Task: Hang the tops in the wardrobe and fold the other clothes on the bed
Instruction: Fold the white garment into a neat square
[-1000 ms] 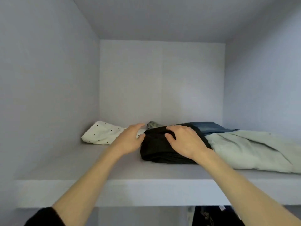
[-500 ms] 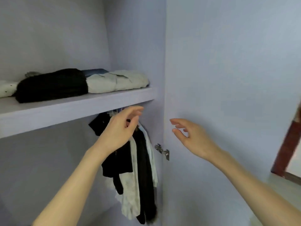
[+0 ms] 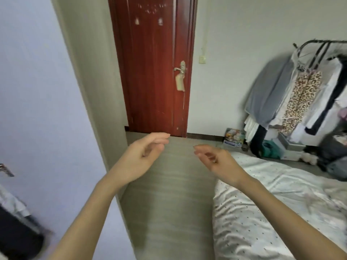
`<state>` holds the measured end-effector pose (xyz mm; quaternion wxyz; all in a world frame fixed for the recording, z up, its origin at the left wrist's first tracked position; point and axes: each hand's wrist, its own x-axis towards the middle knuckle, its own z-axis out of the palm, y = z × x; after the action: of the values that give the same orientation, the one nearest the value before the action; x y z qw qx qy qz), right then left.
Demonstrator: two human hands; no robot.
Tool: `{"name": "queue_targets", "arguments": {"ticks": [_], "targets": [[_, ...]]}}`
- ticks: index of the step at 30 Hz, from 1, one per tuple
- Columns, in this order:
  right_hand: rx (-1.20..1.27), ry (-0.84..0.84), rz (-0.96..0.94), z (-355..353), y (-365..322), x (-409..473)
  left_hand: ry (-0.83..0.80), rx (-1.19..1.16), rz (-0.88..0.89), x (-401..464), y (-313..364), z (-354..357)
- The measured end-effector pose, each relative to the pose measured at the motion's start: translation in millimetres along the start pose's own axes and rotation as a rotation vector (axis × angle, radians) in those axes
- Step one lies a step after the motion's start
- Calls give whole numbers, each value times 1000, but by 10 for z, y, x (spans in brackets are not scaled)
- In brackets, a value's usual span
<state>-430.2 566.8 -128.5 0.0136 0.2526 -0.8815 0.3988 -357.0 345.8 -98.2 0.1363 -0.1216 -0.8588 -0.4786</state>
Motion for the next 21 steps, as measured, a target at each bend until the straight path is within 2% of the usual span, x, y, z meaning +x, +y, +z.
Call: {"name": "queue_targets", "arguments": {"ticks": [9, 14, 18, 20, 21], "targets": [[13, 196, 268, -1102, 1203, -279, -287, -86, 87, 1344, 70, 1521], [-22, 332, 479, -1586, 2026, -374, -550, -118, 144, 2248, -45, 2555], [-16, 456, 656, -1835, 2484, -455, -738, -112, 174, 2797, -150, 3317], [-23, 546, 755, -1981, 2752, -539, -887, -104, 203, 3042, -161, 3853], [-17, 555, 761, -1970, 2756, -551, -905, -94, 199, 3027, -189, 3895]]}}
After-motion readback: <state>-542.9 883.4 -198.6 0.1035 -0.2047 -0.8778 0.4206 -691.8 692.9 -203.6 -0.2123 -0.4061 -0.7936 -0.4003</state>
